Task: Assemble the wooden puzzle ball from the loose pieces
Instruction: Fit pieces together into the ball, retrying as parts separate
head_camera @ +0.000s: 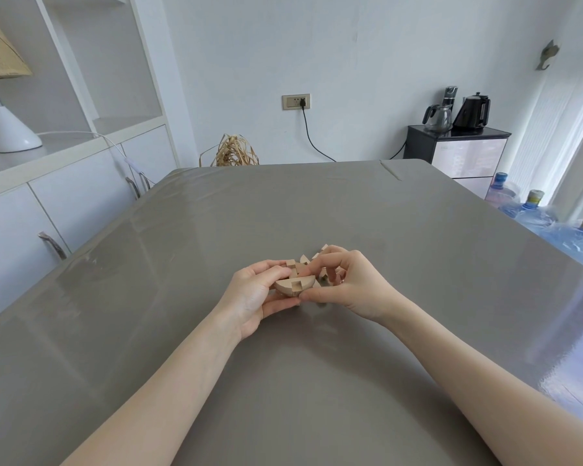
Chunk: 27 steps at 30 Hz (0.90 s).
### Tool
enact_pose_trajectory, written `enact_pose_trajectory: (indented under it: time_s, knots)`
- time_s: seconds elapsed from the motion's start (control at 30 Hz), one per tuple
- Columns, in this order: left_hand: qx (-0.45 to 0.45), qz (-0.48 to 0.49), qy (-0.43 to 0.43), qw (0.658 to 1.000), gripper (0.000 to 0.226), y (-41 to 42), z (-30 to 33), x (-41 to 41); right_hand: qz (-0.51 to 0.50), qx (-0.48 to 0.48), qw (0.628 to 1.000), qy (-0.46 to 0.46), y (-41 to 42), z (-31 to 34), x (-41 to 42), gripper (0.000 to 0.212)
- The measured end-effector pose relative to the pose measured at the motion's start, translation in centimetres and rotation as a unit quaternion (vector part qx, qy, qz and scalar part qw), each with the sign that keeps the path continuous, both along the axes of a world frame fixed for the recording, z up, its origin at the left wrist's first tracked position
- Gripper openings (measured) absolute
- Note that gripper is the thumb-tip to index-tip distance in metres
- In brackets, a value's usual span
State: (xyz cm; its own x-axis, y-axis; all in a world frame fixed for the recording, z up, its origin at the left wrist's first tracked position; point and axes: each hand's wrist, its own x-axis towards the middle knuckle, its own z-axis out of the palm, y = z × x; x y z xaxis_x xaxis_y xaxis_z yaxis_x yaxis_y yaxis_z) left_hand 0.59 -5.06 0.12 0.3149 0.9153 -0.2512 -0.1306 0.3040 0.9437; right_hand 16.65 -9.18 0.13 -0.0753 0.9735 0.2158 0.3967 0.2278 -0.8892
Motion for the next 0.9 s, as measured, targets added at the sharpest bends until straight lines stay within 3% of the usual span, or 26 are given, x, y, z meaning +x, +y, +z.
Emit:
enact_pose_trajectory:
  time_s: [0.73,0.9]
  knots:
    - [0.028,0.040,0.005,0.999,0.012,0.1,-0.2,0.1,0.002,0.015,1.000,-0.016,0.2,-0.6,0.3,0.024]
    - [0.023,0.027,0.002,0.999,0.012,0.0,-0.2,0.1,0.012,-0.009,0.999,0.043,0.3,-0.1,1.2,0.025]
